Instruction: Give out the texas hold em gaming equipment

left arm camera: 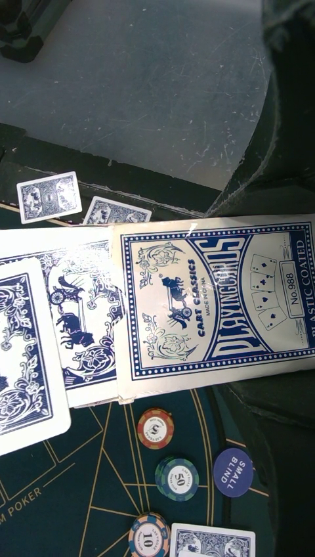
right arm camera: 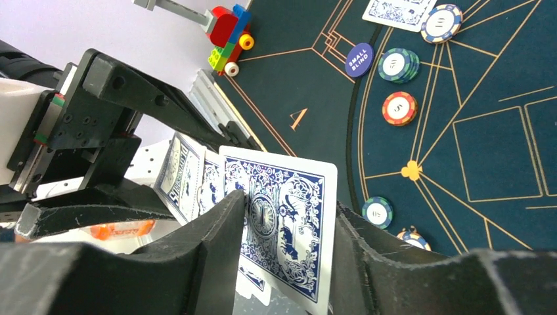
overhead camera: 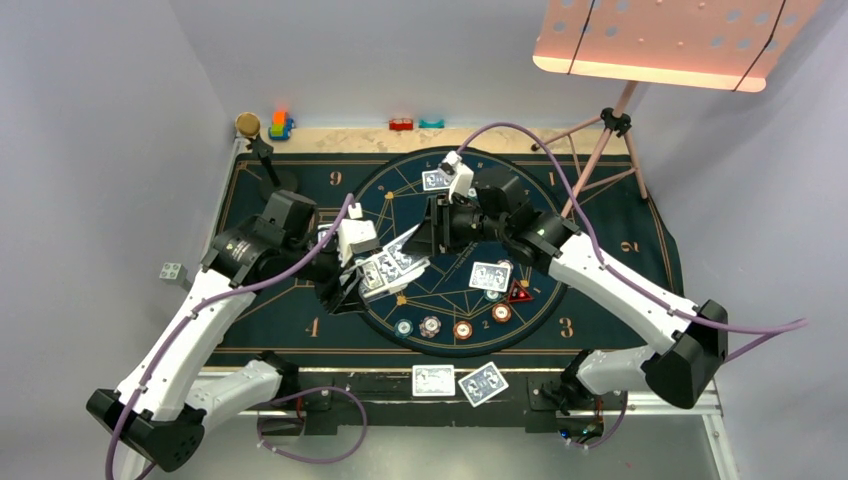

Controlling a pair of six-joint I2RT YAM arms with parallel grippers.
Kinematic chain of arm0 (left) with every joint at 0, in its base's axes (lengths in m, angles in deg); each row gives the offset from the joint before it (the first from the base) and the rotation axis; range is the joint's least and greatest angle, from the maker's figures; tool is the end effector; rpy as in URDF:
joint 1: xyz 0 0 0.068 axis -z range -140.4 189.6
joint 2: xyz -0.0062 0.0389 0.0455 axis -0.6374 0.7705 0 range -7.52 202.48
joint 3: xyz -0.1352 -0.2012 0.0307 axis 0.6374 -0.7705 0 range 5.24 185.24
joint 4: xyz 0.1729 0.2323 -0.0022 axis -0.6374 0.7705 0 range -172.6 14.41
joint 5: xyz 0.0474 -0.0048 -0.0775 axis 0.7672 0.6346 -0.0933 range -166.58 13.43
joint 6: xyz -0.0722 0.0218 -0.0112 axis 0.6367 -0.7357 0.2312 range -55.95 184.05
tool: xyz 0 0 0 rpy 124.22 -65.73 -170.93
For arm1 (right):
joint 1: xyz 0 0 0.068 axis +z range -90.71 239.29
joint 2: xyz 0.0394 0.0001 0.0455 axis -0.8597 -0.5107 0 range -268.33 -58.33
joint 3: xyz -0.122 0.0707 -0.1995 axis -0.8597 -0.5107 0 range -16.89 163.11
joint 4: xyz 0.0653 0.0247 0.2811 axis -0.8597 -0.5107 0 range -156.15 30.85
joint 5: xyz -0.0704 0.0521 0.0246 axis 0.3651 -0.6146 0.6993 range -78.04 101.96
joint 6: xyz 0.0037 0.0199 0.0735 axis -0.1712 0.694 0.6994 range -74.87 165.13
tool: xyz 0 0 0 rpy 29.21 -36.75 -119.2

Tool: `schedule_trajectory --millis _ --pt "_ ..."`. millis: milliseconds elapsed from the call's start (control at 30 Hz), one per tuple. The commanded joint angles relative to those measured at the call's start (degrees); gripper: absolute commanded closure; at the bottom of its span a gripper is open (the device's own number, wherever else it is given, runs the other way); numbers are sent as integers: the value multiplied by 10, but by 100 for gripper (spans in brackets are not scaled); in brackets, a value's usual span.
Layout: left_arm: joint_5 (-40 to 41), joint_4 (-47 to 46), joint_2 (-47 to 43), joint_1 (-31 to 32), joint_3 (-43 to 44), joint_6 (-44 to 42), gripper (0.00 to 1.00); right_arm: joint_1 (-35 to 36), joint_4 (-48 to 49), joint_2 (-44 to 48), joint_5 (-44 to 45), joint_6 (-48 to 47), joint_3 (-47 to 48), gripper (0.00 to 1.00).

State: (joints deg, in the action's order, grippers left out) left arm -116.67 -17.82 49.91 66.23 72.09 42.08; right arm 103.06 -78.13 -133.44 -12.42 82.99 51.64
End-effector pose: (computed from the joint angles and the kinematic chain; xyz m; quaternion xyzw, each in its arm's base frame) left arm 0.1827 -0.1383 0.3137 0.4621 0.7753 -0.3383 0.2662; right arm 0.2413 0.2680 0.3108 -0.1551 0.8201 0.4758 0.2776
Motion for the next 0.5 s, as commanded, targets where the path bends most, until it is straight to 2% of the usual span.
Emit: schedule_trajectory --millis 0,467 --pt "-21 -17 -15 -3 2 2 100 0 -29 21 47 -29 38 54" --pt "-20 -16 -20 -3 -1 2 100 0 -68 28 94 -54 70 71"
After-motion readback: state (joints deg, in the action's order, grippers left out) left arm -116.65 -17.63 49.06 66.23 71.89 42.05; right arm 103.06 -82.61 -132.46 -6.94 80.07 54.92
